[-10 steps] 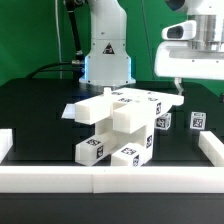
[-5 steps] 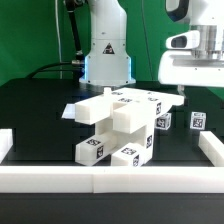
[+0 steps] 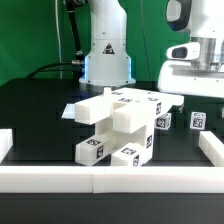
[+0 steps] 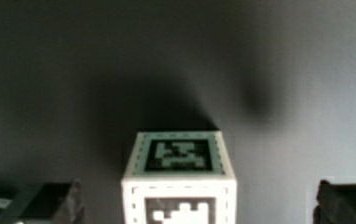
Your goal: Assemble chair
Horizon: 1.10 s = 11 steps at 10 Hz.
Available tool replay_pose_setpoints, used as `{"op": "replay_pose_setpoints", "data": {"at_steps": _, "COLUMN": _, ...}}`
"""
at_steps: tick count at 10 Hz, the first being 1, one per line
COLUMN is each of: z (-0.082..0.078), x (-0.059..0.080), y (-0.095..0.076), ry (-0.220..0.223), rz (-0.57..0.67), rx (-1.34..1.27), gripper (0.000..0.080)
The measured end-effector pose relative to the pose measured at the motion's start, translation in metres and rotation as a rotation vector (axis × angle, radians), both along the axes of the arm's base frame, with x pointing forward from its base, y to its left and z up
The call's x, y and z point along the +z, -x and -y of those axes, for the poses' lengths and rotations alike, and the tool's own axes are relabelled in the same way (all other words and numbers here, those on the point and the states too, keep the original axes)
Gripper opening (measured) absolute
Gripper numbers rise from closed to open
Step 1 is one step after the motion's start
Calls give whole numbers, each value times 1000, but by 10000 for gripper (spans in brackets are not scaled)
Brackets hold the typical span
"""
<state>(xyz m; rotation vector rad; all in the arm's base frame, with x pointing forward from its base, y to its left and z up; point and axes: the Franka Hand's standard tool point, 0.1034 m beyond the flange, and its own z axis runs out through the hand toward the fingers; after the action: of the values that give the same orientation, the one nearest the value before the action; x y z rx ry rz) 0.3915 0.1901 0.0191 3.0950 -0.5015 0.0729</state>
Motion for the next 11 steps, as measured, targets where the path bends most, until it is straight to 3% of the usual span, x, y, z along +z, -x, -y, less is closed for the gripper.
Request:
{"op": "replay_pose_setpoints", "data": {"at_steps": 6, "z": 1, "x": -13, "y": 0, "ry": 16, "rz": -13, "rx": 3, "gripper": 649}}
{"op": "replay_pose_setpoints", "data": {"at_steps": 8, "z": 0, "x": -13, "y": -2, "ry": 15, "rz": -11, "rx": 4, "gripper": 407}}
{"op": "replay_pose_setpoints", "data": {"at_steps": 9, "z": 0, "x": -13, "y": -2, "ry": 15, "rz": -11, "rx": 4, "gripper": 407}}
{"op": "replay_pose_setpoints", "data": {"at_steps": 10, "z": 0, "x": -13, "y": -2, "ry": 15, "rz": -11, "rx": 4, "gripper": 283}}
{"op": "replay_pose_setpoints", "data": {"at_steps": 11, "z": 0, "x": -13, "y": -2, "ry": 15, "rz": -11, "rx": 5, "gripper": 283}}
